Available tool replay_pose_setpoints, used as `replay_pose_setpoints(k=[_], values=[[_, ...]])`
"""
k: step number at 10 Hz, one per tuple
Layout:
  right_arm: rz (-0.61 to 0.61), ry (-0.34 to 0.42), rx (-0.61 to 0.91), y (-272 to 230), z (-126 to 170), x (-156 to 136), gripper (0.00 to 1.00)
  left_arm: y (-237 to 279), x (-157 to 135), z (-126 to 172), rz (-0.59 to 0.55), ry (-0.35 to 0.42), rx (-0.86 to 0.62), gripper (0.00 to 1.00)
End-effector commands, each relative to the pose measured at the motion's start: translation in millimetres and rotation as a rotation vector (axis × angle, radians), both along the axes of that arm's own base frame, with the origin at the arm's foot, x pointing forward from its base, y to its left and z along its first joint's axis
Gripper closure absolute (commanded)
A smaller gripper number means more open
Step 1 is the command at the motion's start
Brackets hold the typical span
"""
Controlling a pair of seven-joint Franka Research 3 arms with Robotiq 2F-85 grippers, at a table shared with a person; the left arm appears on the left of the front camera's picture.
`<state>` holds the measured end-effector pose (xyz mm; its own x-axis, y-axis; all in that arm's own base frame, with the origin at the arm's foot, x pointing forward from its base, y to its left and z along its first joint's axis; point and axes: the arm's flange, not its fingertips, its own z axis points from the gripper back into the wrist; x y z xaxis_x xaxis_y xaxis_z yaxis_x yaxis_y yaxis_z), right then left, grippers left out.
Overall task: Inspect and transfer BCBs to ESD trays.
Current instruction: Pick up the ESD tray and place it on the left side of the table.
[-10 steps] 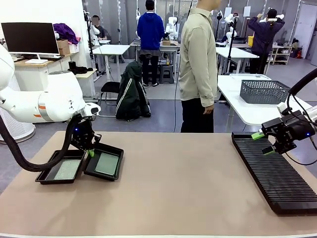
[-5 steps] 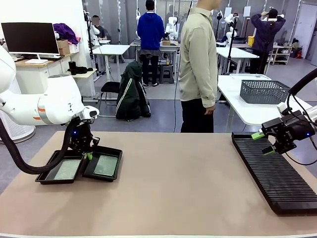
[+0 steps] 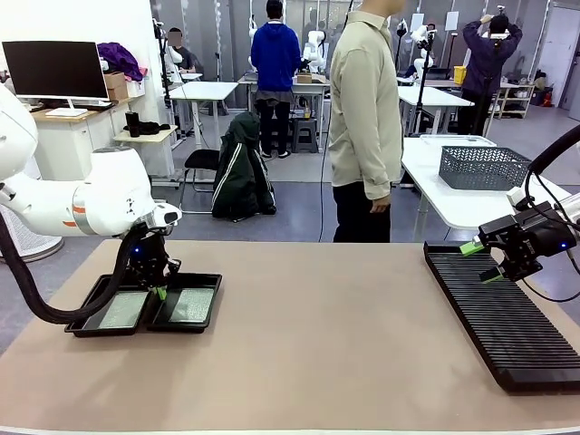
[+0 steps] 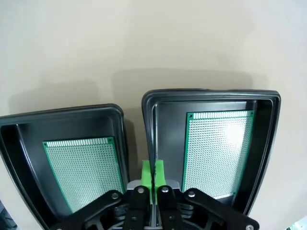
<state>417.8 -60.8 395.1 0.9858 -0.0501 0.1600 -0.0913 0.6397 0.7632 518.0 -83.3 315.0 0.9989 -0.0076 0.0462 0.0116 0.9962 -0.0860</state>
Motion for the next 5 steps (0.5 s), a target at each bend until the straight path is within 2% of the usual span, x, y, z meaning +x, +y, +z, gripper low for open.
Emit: replay_pose_setpoints(k=[1,2,3,4,5], values=[[0.002,0.002,-0.019,-0.6,0.7,-0.2,0.00,-0.2,3.2,-4.0,0.013,-0.018,0.035,0.97],[0.002,0.002,-0.019,-0.6,0.7,-0.2,0.00,-1.9,4.0,-4.2,0.012,-0.012,0.033,0.80],[0.002,0.002,-0.019,-0.6,0.7,-0.2,0.00,-3.3,5.4,-4.6,0.014,0.000,0.034,0.79],[0.002,0.002,-0.019,-0.6,0.7,-0.2,0.00,-5.1,6.2,-5.2,0.015,0.008,0.037,0.62],[0.002,0.002,-0.019,-0.6,0.7,-0.2,0.00,-6.9,6.0,-3.7,0.016,0.011,0.032,0.60]])
